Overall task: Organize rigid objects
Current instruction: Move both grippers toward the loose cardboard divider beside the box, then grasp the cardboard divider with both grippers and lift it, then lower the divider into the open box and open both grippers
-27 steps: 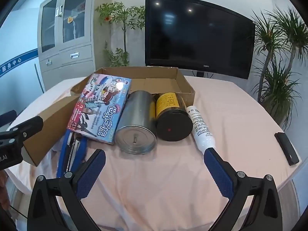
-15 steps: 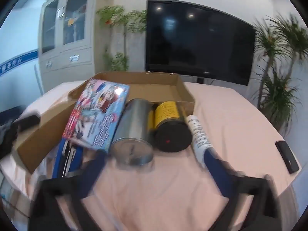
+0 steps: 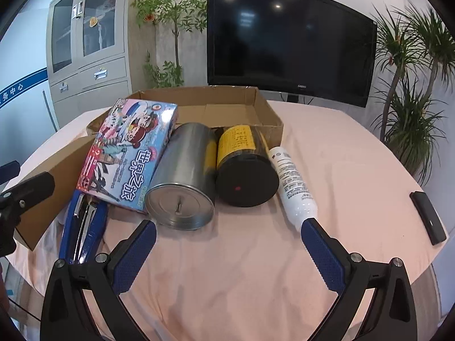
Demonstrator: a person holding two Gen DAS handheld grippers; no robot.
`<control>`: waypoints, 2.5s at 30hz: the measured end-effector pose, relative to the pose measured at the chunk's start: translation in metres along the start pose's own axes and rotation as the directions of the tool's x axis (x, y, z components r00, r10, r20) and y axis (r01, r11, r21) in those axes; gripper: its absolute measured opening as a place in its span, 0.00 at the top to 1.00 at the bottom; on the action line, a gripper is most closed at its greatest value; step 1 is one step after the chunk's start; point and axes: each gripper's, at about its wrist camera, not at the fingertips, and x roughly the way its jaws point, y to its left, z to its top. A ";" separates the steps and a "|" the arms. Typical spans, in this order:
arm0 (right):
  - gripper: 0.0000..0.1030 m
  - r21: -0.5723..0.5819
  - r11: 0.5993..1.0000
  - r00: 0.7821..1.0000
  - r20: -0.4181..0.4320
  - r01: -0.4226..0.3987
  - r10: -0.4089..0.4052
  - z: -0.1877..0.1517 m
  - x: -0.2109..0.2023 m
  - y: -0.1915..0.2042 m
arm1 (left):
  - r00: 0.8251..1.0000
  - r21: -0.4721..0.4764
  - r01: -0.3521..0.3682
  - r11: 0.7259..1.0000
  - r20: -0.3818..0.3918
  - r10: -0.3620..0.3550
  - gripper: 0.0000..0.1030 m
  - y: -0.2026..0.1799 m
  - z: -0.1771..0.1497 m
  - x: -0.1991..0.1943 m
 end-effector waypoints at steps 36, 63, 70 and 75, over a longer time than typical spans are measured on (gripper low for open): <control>0.20 -0.220 0.877 0.892 -0.264 -0.427 0.367 0.025 0.002 0.202 | 0.675 -0.458 0.636 0.621 -0.060 -0.736 0.16 0.164 -0.027 0.045; 0.49 -0.128 0.849 0.837 -0.294 -0.513 0.462 0.060 0.022 0.128 | 0.703 -0.368 0.640 0.675 -0.077 -0.707 0.46 0.091 0.008 0.044; 0.70 0.015 0.797 0.754 -0.311 -0.604 0.578 0.063 0.055 0.106 | 0.867 -0.481 0.358 0.800 -0.147 -0.476 0.44 0.141 -0.037 0.023; 0.72 0.091 0.780 0.719 -0.334 -0.619 0.610 0.052 0.067 0.114 | 0.826 -0.559 0.363 0.745 -0.177 -0.536 0.60 0.132 -0.056 0.042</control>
